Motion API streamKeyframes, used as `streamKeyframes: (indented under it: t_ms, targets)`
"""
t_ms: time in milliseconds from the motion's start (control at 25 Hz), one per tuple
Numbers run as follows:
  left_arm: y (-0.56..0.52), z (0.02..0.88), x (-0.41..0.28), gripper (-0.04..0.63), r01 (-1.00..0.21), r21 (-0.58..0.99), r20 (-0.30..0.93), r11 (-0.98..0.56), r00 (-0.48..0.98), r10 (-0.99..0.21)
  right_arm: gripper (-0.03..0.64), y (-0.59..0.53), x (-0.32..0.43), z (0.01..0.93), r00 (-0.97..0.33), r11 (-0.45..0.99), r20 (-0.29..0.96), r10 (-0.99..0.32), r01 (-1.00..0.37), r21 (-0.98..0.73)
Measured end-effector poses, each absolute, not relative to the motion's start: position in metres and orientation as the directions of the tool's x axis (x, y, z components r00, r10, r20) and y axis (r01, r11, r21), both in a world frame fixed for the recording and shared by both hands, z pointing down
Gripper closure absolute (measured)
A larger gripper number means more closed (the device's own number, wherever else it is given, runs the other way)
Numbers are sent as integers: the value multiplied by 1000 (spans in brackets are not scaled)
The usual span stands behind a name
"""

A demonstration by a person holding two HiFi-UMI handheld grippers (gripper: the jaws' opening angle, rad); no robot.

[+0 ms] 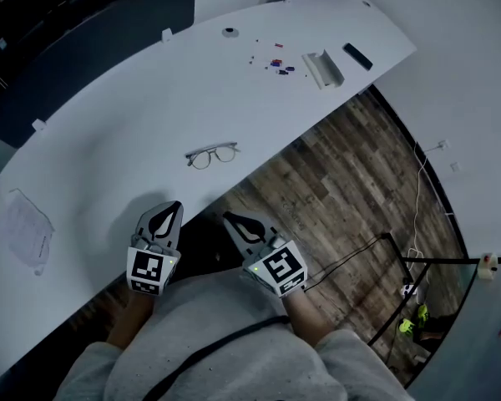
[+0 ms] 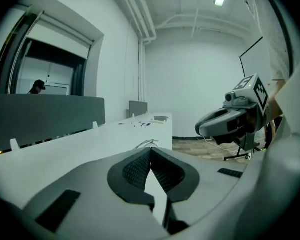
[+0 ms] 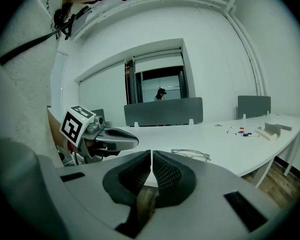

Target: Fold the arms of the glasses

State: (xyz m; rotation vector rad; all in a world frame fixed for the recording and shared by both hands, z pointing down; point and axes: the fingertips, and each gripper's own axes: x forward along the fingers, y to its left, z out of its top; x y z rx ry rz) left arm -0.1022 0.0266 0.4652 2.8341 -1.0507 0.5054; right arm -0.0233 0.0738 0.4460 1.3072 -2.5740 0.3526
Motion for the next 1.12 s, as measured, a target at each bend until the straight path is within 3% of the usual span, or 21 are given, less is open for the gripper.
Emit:
streamKeyframes:
  t_ms: [1120]
  targets:
    - [146, 441, -51, 580, -730, 36, 299, -683, 660, -689, 597, 192, 20, 432, -669, 673, 316, -673, -731, -114]
